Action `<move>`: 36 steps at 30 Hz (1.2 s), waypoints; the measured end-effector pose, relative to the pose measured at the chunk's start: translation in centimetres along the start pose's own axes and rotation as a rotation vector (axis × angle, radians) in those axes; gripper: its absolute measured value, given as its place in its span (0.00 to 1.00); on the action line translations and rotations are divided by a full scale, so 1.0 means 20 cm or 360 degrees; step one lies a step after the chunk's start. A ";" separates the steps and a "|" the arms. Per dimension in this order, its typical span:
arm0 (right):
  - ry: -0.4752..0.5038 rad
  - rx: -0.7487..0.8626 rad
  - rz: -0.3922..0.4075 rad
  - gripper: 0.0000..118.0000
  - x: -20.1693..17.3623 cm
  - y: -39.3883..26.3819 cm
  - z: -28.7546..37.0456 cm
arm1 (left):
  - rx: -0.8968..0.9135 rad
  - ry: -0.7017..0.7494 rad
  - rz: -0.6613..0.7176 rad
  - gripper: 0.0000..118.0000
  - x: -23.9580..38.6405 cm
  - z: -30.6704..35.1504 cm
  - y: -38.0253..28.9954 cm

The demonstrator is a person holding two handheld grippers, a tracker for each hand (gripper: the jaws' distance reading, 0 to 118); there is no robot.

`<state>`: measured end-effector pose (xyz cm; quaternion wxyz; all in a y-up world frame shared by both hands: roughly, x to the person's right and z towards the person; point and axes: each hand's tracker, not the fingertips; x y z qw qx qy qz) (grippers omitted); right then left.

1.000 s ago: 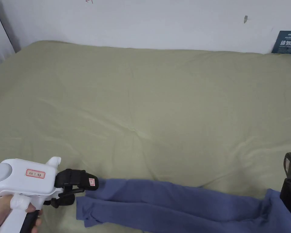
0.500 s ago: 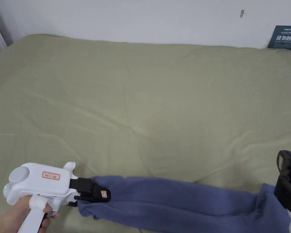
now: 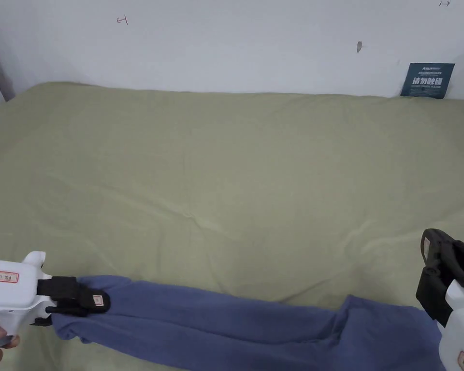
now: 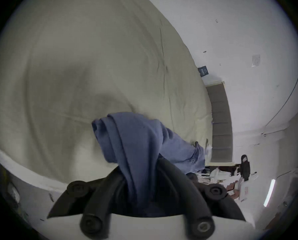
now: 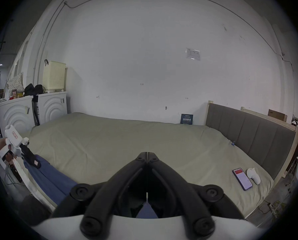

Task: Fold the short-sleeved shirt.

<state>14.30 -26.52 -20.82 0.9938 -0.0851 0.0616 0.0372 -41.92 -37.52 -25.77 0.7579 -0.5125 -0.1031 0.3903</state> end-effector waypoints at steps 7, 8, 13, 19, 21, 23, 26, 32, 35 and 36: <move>-0.0016 0.0032 -0.0032 0.00 0.07 0.01 0.07 | -0.0050 0.0188 -0.0302 0.06 0.44 -0.03 -0.08; -0.0023 0.0032 -0.0036 0.00 0.08 0.00 0.08 | -0.0052 0.0227 -0.0363 0.06 0.54 -0.06 -0.11; -0.0060 0.0020 -0.0066 0.00 0.15 -0.03 0.13 | -0.0169 0.0432 -0.0677 0.06 0.91 -0.32 -0.27; -0.0098 -0.0008 -0.0084 0.00 0.23 -0.06 0.17 | -0.0211 0.0597 -0.0832 0.06 1.11 -0.77 -0.44; -0.0108 -0.0034 -0.0071 0.00 0.25 -0.07 0.17 | -0.0172 0.0691 -0.0912 0.10 1.11 -0.95 -0.47; -0.0115 -0.0053 -0.0066 0.00 0.26 -0.08 0.18 | -0.0207 0.0537 -0.0884 0.54 1.10 -1.05 -0.49; -0.0125 -0.0082 -0.0063 0.00 0.27 -0.10 0.18 | -0.0209 0.0314 -0.0740 0.99 1.12 -1.08 -0.53; -0.0112 -0.0103 -0.0083 0.00 0.27 -0.12 0.15 | -0.0100 0.0153 -0.0564 0.47 1.00 -0.79 -0.41; -0.0091 -0.0114 -0.0096 0.00 0.25 -0.12 0.12 | 0.0005 0.0181 -0.0466 0.00 0.88 -0.67 -0.34; -0.0083 -0.0118 -0.0098 0.00 0.24 -0.12 0.11 | -0.0016 0.0207 -0.0470 0.00 0.84 -0.67 -0.31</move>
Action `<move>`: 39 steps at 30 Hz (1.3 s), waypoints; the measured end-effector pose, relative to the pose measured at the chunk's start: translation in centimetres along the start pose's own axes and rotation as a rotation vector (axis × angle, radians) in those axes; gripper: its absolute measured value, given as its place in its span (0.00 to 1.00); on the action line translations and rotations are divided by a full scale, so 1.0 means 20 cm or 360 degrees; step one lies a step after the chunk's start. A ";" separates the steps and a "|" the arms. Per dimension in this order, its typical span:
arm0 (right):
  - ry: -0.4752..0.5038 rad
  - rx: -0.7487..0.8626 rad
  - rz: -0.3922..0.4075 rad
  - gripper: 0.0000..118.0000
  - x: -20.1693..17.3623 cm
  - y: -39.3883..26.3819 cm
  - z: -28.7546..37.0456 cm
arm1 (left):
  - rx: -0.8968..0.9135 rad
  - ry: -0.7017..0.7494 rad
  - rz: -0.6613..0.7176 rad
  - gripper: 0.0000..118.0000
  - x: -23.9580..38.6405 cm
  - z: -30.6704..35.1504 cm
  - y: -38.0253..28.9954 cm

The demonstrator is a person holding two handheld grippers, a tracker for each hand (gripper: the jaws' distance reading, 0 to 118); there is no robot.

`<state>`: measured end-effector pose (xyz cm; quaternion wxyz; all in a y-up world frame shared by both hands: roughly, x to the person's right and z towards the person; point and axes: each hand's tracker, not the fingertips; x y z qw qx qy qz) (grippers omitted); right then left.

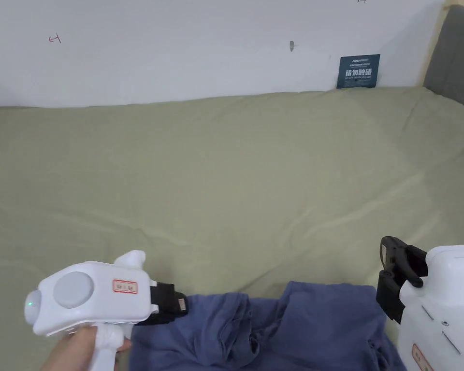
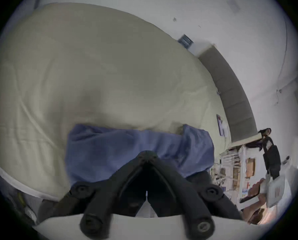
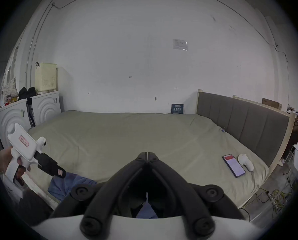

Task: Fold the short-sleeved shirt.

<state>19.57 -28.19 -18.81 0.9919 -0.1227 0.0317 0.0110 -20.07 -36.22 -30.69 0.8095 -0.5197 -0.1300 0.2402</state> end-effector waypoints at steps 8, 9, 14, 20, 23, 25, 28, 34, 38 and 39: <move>0.0018 -0.0030 0.0035 0.00 -0.03 0.00 -0.02 | -0.0239 -0.0279 0.0100 0.00 0.03 -0.36 -0.07; 0.0015 -0.0037 0.0041 0.00 -0.03 0.00 -0.02 | -0.0298 -0.0245 0.0079 0.00 0.08 -0.46 -0.13; 0.0001 -0.0076 0.0047 0.00 -0.03 -0.02 -0.02 | -0.0366 -0.0447 0.0173 0.00 0.19 -0.71 -0.27; 0.0023 -0.0092 0.0064 0.00 -0.05 -0.02 -0.03 | -0.0245 -0.0333 0.0031 0.00 0.13 -0.39 -0.17; 0.0042 -0.0078 0.0062 0.00 -0.08 0.00 -0.04 | -0.0099 -0.0355 -0.0004 0.00 0.01 -0.09 -0.12; 0.0060 -0.0072 0.0070 0.00 -0.11 0.01 -0.06 | -0.0001 -0.0268 -0.0003 0.00 -0.12 0.09 -0.08; 0.0089 -0.0057 0.0076 0.00 -0.15 0.02 -0.08 | 0.0074 -0.0098 0.0035 0.00 -0.31 0.24 -0.09; 0.0120 -0.0063 0.0075 0.00 -0.21 0.03 -0.11 | -0.0008 -0.0134 0.0121 0.01 -0.51 0.19 -0.12; 0.0131 -0.0087 0.0105 0.00 -0.23 0.02 -0.11 | -0.0080 -0.0370 0.0179 0.91 -0.48 0.09 -0.16; 0.0130 -0.0091 0.0114 0.00 -0.23 0.02 -0.11 | -0.0102 -0.0430 0.0186 0.91 -0.48 0.04 -0.16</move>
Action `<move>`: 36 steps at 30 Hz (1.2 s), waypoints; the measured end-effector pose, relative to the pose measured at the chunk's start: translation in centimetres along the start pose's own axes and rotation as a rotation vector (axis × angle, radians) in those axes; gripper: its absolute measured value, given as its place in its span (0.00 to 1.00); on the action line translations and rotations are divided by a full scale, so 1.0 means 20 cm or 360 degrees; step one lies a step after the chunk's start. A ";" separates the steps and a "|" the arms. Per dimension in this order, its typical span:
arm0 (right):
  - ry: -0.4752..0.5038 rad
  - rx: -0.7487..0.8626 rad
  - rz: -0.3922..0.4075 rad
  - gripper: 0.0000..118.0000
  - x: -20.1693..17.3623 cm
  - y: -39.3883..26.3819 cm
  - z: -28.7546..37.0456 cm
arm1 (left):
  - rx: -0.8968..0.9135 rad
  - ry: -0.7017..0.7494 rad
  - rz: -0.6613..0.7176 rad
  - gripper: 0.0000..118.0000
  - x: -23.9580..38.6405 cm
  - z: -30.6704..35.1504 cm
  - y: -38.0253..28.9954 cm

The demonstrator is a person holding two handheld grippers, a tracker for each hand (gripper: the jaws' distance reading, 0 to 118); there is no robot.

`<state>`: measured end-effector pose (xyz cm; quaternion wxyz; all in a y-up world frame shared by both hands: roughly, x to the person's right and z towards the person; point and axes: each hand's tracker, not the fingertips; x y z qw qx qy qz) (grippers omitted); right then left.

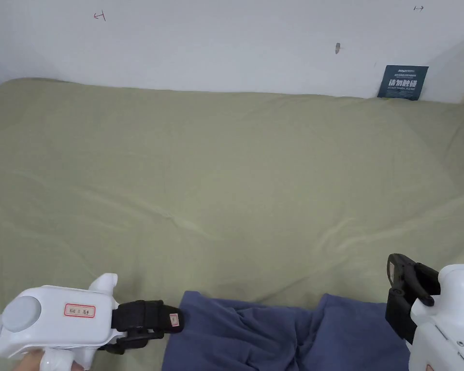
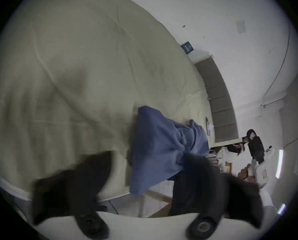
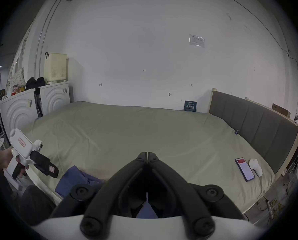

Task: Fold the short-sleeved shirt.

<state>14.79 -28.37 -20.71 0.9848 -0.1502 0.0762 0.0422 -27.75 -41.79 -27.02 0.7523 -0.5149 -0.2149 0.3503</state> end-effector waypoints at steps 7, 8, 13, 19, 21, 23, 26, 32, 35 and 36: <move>-0.0015 -0.0038 0.0030 0.00 0.00 -0.01 -0.02 | -0.0093 -0.0337 0.0144 0.91 -0.17 -0.23 0.14; -0.0020 -0.0041 0.0034 0.00 0.00 -0.01 -0.03 | -0.0103 -0.0392 0.0180 0.90 -0.18 -0.26 0.16; -0.0038 -0.0048 0.0031 0.00 0.03 -0.01 -0.02 | -0.0103 -0.0072 0.0183 0.09 -0.16 -0.34 0.10; -0.0043 -0.0007 0.0019 0.00 0.06 0.02 0.01 | 0.0062 -0.0147 0.0333 0.07 -0.09 -0.11 0.04; -0.0041 0.0017 0.0009 0.00 0.06 0.03 0.01 | 0.0116 -0.0199 0.0387 0.07 -0.11 -0.01 0.04; -0.0031 0.0032 -0.0004 0.00 0.06 0.04 0.02 | 0.0189 -0.0097 0.0329 0.07 -0.10 0.13 0.05; -0.0015 0.0051 -0.0002 0.00 0.06 0.05 0.02 | 0.0319 -0.0018 0.0326 0.07 -0.08 0.36 0.04; 0.0026 0.0075 -0.0024 0.00 0.04 0.07 0.00 | 0.0491 0.0325 0.0235 0.07 -0.15 0.68 0.14; 0.0039 0.0088 -0.0029 0.00 0.03 0.07 0.01 | 0.0421 0.0392 0.0142 0.07 0.14 0.59 0.09; 0.0041 0.0091 -0.0031 0.00 0.03 0.07 0.02 | 0.0399 0.0403 0.0100 0.07 0.21 0.56 0.09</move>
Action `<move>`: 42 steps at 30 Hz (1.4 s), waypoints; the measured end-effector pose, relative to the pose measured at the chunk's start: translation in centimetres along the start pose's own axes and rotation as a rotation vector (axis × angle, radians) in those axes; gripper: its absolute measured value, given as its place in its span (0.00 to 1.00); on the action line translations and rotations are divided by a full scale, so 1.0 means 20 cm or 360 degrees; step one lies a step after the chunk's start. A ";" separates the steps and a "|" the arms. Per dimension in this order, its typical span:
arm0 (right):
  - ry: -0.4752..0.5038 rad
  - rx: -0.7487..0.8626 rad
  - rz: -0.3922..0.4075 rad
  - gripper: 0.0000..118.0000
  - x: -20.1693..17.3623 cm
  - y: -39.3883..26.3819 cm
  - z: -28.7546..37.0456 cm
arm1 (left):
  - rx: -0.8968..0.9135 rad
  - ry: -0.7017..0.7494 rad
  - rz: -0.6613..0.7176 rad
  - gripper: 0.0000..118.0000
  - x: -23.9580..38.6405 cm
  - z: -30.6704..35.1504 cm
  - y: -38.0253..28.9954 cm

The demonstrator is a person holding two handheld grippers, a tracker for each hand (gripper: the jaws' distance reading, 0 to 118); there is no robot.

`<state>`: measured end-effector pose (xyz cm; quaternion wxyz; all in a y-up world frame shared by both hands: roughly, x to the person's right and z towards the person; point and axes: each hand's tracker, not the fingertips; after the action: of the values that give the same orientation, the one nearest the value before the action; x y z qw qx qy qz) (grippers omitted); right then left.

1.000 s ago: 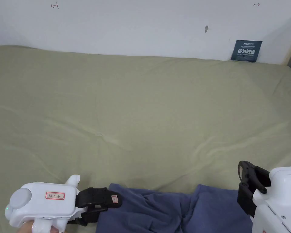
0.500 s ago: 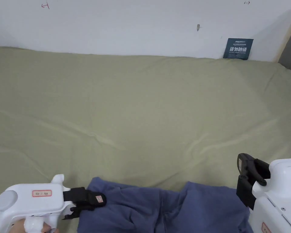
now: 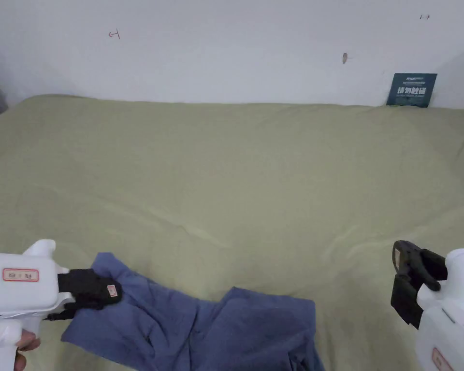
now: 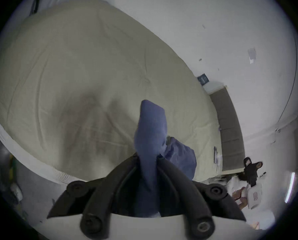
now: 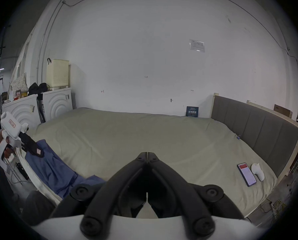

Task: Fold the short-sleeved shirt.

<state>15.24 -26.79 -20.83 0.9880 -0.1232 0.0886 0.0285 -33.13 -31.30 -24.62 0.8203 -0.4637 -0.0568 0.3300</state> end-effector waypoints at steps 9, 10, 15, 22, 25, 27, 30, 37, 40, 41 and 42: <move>-0.0038 0.0023 -0.0028 0.00 0.08 0.00 0.08 | -0.0117 0.0113 -0.0353 0.07 0.64 -0.29 -0.19; -0.0048 0.0024 -0.0035 0.00 0.09 -0.01 0.09 | -0.0148 0.0119 -0.0419 0.07 0.69 -0.34 -0.22; -0.0083 0.0007 -0.0068 0.00 0.17 -0.03 0.10 | -0.0234 0.0258 -0.0726 0.07 0.95 -0.72 -0.44; -0.0183 -0.0037 -0.0103 0.00 0.28 -0.06 0.16 | -0.0325 0.0067 -0.0737 0.96 1.02 -1.05 -0.66; -0.0204 -0.0058 -0.0128 0.00 0.32 -0.08 0.16 | -0.0261 -0.0035 -0.0587 0.84 0.95 -0.91 -0.56; -0.0204 -0.0065 -0.0158 0.00 0.32 -0.09 0.14 | -0.0213 -0.0174 -0.0467 0.79 0.88 -0.74 -0.49; -0.0178 -0.0085 -0.0183 0.00 0.30 -0.11 0.10 | -0.0196 -0.0270 -0.0400 0.00 0.76 -0.61 -0.42; -0.0093 -0.0118 -0.0185 0.00 0.21 -0.12 0.05 | -0.0477 -0.0450 -0.0281 0.00 0.55 -0.80 -0.52; -0.0072 -0.0150 -0.0175 0.00 0.18 -0.12 0.04 | -0.0561 -0.0435 -0.0219 0.00 0.50 -1.04 -0.64; -0.0069 -0.0160 -0.0168 0.00 0.18 -0.13 0.05 | -0.0654 -0.0484 -0.0218 0.00 0.48 -1.11 -0.69; -0.0061 -0.0168 -0.0158 0.00 0.17 -0.13 0.05 | -0.0671 -0.0471 -0.0202 0.00 0.47 -1.16 -0.74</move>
<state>18.93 -28.97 -19.91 0.9819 -0.1786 0.0618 -0.0135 -9.28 -47.66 -27.95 0.7074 -0.5666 -0.2725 0.3229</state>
